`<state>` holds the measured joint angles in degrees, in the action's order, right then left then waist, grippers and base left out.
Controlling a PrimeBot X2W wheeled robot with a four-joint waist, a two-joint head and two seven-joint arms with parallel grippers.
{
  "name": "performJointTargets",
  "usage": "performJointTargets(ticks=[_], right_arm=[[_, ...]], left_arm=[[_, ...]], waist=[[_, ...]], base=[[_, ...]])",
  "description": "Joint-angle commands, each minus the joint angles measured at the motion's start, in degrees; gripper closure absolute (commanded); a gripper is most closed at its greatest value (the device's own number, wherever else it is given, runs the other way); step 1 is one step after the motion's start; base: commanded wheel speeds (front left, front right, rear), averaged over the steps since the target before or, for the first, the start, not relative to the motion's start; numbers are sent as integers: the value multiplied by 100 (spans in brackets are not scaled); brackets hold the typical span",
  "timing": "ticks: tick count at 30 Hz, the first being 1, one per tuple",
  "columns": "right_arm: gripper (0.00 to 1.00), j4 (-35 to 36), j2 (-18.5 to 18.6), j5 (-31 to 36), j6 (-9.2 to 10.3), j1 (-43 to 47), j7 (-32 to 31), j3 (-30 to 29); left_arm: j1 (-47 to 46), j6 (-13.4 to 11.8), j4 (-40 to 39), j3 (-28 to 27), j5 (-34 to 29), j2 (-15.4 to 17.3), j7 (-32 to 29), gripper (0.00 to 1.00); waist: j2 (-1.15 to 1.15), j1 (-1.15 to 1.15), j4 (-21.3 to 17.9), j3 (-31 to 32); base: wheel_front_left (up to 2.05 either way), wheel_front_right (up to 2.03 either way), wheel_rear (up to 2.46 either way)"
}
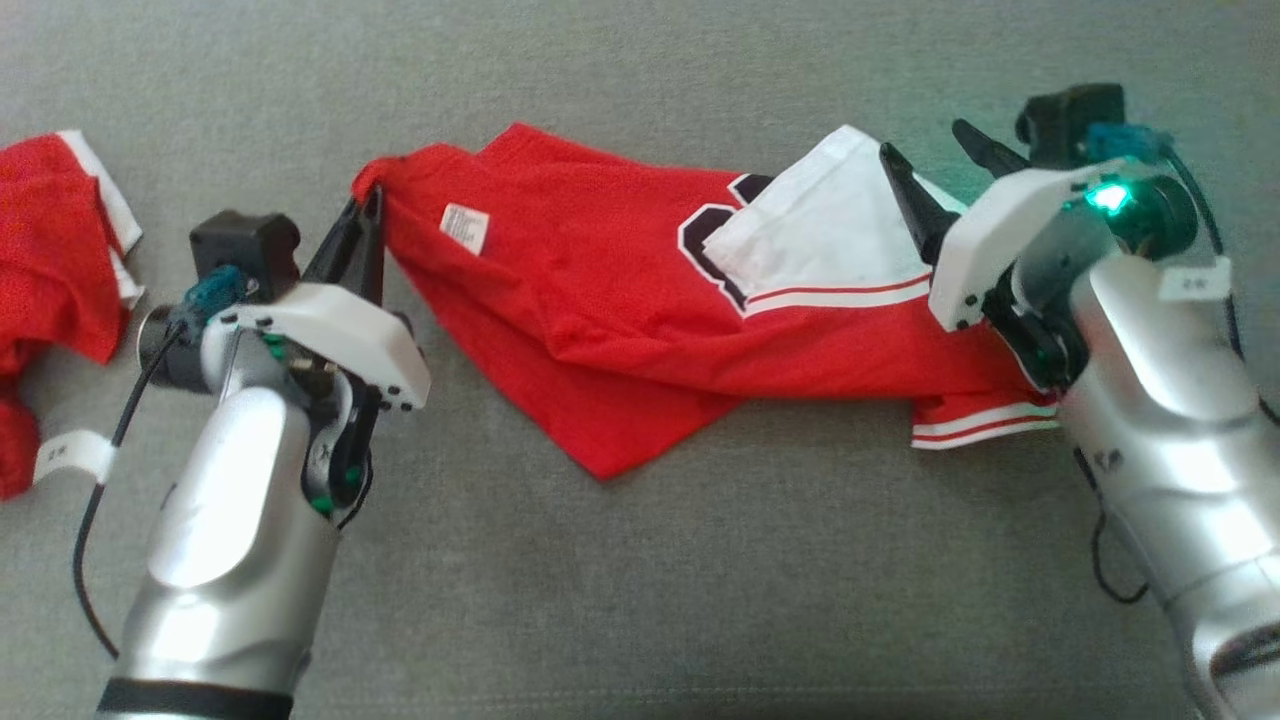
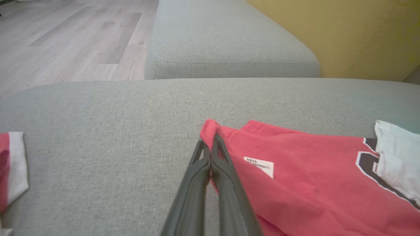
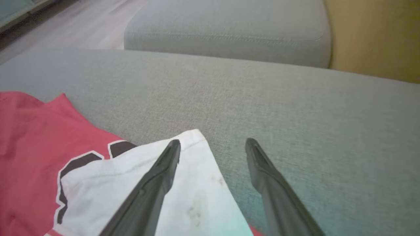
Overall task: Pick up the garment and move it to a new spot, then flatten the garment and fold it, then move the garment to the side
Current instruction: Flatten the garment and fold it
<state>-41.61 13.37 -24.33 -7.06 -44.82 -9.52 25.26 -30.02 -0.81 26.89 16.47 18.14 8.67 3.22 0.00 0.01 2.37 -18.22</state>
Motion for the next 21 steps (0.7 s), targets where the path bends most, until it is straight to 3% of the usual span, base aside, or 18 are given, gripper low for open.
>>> performJointTargets(ticks=[1,11,12,13,21], right_arm=[[0,-4,-30,-68,-43,-213,-23,172],[2,-1358,-177,-665,-43,-938,-142,1009],[55,-1408,-189,-740,-43,-957,-137,1089],[100,-1434,-193,-825,-43,-978,-96,1153],[100,-1265,36,-1384,-43,-1107,879,1380]], left_arm=[[-256,-8,-152,-142,-70,135,75,100],[-506,20,13,-29,-68,47,240,100],[-513,20,27,-29,-60,48,255,100],[-519,18,36,-31,-52,53,269,100],[-544,-52,-80,-142,7,170,464,100]], waist=[[0,-1,76,-71],[0,-1,230,-229],[0,-1,231,-233],[0,-1,230,-239],[0,-1,169,-193]], base=[[0,0,0],[0,0,0],[0,0,0],[0,0,0],[0,0,0]])
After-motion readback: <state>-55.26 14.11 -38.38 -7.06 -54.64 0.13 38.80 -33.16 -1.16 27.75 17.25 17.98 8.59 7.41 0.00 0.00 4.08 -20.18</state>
